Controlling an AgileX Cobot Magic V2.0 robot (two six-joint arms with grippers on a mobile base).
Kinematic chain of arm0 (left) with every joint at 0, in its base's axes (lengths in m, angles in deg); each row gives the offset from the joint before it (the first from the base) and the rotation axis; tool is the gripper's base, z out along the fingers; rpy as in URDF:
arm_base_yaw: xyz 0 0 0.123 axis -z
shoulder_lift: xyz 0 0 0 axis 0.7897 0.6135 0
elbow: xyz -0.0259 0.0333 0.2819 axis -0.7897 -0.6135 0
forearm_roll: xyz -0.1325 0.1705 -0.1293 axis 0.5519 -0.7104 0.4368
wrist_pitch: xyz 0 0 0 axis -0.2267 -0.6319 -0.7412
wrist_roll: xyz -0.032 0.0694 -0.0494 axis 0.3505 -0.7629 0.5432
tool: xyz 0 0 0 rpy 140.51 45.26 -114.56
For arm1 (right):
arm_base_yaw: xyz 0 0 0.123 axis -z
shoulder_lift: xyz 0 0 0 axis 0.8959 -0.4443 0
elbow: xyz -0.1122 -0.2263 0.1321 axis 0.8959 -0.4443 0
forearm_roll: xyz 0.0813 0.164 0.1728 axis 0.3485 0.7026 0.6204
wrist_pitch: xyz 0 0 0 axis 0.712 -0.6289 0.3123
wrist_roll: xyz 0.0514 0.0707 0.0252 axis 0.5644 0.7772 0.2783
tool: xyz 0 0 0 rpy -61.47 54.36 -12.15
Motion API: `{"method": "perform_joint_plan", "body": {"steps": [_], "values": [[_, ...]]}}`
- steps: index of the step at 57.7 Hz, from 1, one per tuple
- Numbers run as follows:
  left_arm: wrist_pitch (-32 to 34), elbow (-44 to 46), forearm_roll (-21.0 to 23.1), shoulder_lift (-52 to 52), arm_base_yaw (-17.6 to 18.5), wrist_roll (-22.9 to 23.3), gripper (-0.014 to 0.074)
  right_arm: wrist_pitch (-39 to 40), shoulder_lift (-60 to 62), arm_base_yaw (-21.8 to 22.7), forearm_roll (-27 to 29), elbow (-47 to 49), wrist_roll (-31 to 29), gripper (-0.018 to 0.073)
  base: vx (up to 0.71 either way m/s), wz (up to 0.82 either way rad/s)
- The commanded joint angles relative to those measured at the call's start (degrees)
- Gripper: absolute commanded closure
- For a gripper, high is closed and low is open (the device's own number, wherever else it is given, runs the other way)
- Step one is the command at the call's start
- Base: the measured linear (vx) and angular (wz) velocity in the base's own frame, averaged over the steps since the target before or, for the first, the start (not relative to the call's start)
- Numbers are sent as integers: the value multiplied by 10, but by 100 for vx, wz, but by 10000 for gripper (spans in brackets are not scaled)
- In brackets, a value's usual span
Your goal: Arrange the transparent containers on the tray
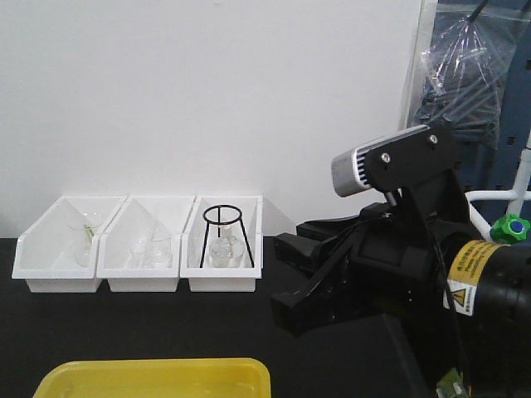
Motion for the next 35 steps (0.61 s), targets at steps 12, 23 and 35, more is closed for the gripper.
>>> {"method": "perform_joint_plan", "body": {"steps": [12, 23, 35], "values": [[45, 18, -1, 1, -2, -2, 604, 45, 14, 2, -9, 16, -4, 376, 0, 0], [40, 15, -1, 1, -2, -3, 605, 45, 14, 2, -9, 16, -4, 376, 0, 0], [43, -74, -30, -80, -2, -3, 603, 45, 14, 2, -9, 16, -4, 376, 0, 0]]}}
